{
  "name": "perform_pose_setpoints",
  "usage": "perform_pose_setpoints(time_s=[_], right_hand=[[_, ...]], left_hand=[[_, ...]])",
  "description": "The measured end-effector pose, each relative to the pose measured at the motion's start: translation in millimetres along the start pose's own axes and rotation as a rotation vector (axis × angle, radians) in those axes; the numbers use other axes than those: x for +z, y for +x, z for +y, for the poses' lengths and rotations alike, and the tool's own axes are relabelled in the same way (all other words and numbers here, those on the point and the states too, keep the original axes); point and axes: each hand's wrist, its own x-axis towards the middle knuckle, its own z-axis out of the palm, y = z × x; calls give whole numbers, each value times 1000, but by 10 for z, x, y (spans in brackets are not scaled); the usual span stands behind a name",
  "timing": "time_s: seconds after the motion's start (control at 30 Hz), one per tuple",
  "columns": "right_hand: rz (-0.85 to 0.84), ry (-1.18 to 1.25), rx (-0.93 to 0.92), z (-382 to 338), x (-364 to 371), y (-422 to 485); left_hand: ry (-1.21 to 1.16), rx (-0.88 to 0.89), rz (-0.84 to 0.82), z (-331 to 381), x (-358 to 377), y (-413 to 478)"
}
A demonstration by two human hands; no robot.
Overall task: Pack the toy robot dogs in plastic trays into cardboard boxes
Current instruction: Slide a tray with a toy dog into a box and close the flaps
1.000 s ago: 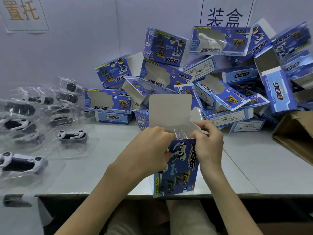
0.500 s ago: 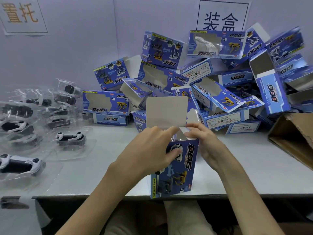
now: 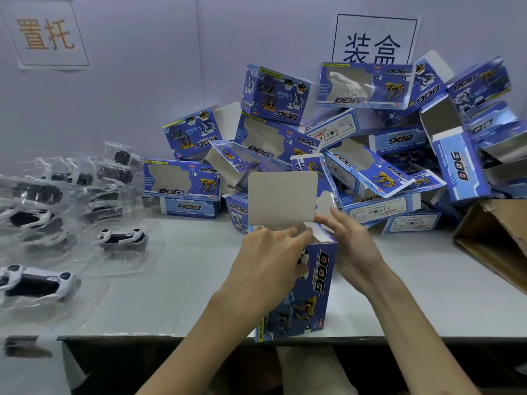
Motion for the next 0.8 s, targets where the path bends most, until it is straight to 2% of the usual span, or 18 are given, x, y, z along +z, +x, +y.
perform_pose_setpoints(time_s=[0.07, 0.17, 0.23, 0.3, 0.37, 0.53, 0.63, 0.8], right_hand=[[65, -183, -26, -144, 8, 39], [164, -409, -294, -507, 157, 134], [151, -469, -474, -825, 306, 227], [104, -582, -565, -1118, 448, 351], [28, -795, -532, -1330, 600, 494], [-220, -1352, -219, -1341, 837, 789], [-226, -1424, -86, -1254, 837, 829], [-195, -1478, -132, -1199, 802, 696]], left_hand=[[16, -4, -25, -18, -3, 16], [3, -4, -73, -16, -4, 59], [-12, -3, -96, -11, 1, 58], [-37, -28, -121, -13, 19, 47], [-54, -90, -149, -15, 42, 60], [-52, -143, -174, -13, 31, 128], [-72, -151, -191, -3, 2, 151], [-100, -163, -217, 10, -74, 175]])
